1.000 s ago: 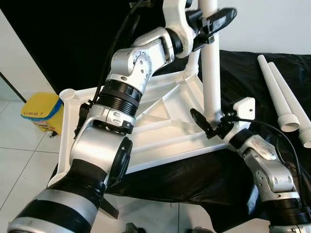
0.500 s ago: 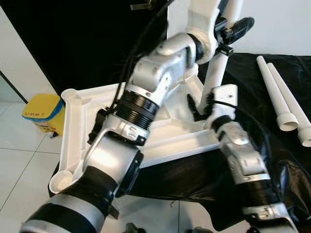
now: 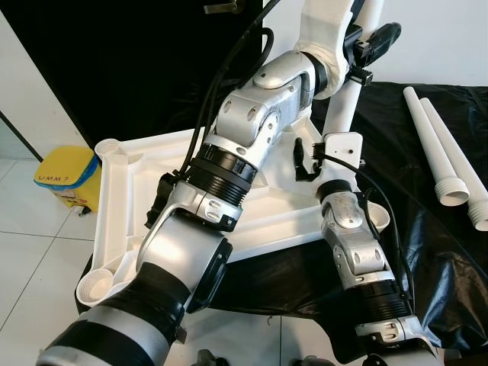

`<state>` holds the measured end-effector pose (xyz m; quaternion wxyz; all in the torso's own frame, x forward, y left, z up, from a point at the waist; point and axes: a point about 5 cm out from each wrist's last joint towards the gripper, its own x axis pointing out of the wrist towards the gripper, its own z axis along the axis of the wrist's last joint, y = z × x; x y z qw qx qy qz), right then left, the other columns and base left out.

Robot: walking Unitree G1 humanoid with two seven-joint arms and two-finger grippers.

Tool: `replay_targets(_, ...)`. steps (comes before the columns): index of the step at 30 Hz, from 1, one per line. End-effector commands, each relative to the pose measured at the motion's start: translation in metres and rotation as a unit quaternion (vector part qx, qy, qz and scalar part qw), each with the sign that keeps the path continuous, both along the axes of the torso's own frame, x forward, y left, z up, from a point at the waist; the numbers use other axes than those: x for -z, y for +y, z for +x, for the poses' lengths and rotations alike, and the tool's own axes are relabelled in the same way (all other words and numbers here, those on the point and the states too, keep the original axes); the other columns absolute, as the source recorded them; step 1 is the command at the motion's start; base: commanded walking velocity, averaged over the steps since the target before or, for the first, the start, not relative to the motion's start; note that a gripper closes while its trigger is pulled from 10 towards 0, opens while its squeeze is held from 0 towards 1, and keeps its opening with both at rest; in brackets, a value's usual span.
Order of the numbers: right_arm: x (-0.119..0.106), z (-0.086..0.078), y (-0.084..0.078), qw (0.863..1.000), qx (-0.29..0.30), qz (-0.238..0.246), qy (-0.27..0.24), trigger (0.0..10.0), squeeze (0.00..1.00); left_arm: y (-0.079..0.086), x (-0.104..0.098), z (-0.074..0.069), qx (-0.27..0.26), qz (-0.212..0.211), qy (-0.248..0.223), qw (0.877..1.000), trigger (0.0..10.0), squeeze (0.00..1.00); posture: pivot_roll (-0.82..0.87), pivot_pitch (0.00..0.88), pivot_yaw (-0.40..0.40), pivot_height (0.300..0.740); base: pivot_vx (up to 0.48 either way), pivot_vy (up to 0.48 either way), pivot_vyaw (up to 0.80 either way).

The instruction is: Building children table

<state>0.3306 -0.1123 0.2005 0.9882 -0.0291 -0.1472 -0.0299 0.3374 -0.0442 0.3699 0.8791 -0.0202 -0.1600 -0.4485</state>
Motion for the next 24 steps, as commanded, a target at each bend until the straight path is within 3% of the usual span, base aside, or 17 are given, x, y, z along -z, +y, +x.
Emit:
replay_targets(1,-0.0066,0.0007,0.0022,1.000,0.005,-0.001,-0.017,8.4,0.00,-0.0020,-0.0070,-0.0019,-0.020,-0.006,-0.004,1.000,10.0,0.00,-0.19,0.072,0.044,0.740,0.000,0.000,0.00)
replay_targets(2,-0.0066,0.0007,0.0022,1.000,0.005,-0.001,-0.017,8.4,0.00,-0.0020,-0.0070,-0.0019,-0.020,-0.006,-0.004,1.000,10.0,0.00,-0.19,0.072,0.044,0.740,0.000,0.000,0.00)
replay_targets(3,-0.0066,0.0011,0.0024,1.000,0.008,-0.002,-0.019,3.8,0.00,-0.0022,-0.0073,-0.0022,-0.020,-0.006,-0.005,1.000,10.0,0.00,-0.19,0.073,0.043,0.740,0.000,0.000,0.00)
replay_targets(4,-0.0066,0.0013,0.0025,1.000,0.010,-0.002,-0.021,2.9,0.00,-0.0024,-0.0076,-0.0024,-0.019,-0.006,-0.005,1.000,10.0,0.00,-0.19,0.073,0.043,0.740,0.000,0.000,0.00)
replay_targets(6,-0.0066,0.0013,0.0025,1.000,0.010,-0.002,-0.021,2.9,0.00,-0.0024,-0.0076,-0.0024,-0.019,-0.006,-0.005,1.000,10.0,0.00,-0.19,0.073,0.043,0.740,0.000,0.000,0.00)
replay_targets(7,-0.0066,0.0016,0.0029,1.000,0.012,-0.002,-0.023,0.3,0.00,-0.0029,-0.0077,-0.0030,-0.019,-0.007,-0.006,1.000,10.0,0.00,-0.19,0.073,0.043,0.740,0.000,0.000,0.00)
replay_targets(16,-0.0061,0.0035,0.0033,1.000,0.015,0.015,-0.021,0.0,0.00,-0.0081,-0.0066,-0.0079,-0.005,0.007,-0.021,1.000,10.0,0.00,-0.19,0.074,0.040,0.740,0.000,0.000,0.00)
replay_targets(17,-0.0057,0.0039,0.0029,1.000,0.017,0.016,-0.019,9.3,0.00,-0.0087,-0.0066,-0.0085,-0.003,0.008,-0.022,1.000,10.0,0.00,-0.19,0.074,0.041,0.740,0.000,0.000,0.00)
replay_targets(20,-0.0054,0.0046,0.0023,0.999,0.021,0.019,-0.017,10.0,0.00,-0.0091,-0.0071,-0.0089,-0.001,0.006,-0.022,1.000,10.0,0.00,-0.19,0.074,0.041,0.740,0.000,0.000,0.00)
replay_targets(21,-0.0052,0.0055,0.0007,0.999,0.027,0.024,-0.013,10.0,0.00,-0.0084,-0.0087,-0.0093,0.002,-0.005,-0.020,1.000,10.0,1.00,-0.19,0.074,0.040,0.740,0.000,0.000,0.00)
replay_targets(24,-0.0051,0.0058,0.0003,0.999,0.029,0.026,-0.012,10.0,0.00,-0.0082,-0.0092,-0.0094,0.002,-0.008,-0.019,1.000,10.0,1.00,-0.19,0.074,0.040,0.740,0.000,0.000,0.00)
